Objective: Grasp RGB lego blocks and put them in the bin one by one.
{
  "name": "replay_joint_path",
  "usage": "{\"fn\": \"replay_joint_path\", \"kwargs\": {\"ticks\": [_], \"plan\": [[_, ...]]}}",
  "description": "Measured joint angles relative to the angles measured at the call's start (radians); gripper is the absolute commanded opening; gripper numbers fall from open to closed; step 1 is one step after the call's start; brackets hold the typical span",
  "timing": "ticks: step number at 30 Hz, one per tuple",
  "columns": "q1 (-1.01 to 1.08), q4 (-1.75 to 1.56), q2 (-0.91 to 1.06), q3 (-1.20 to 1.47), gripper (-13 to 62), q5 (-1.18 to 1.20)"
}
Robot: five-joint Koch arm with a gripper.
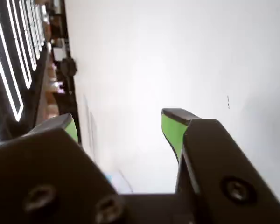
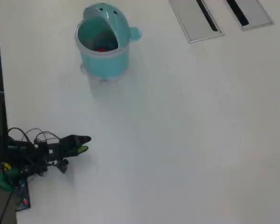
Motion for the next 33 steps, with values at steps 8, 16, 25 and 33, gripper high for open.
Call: {"fn": "replay_joint_path", "kwargs": {"ticks": [8, 16, 25, 33], "plan": [[-0.002, 0.000, 0.000, 0.000, 34.1, 0.002], [-0.037, 0.000, 0.000, 0.000, 34.2, 0.002], [-0.020, -0.002, 0.000, 0.000, 34.2, 0.002], [-0.021, 0.000, 0.000, 0.000, 34.2, 0.002]]}}
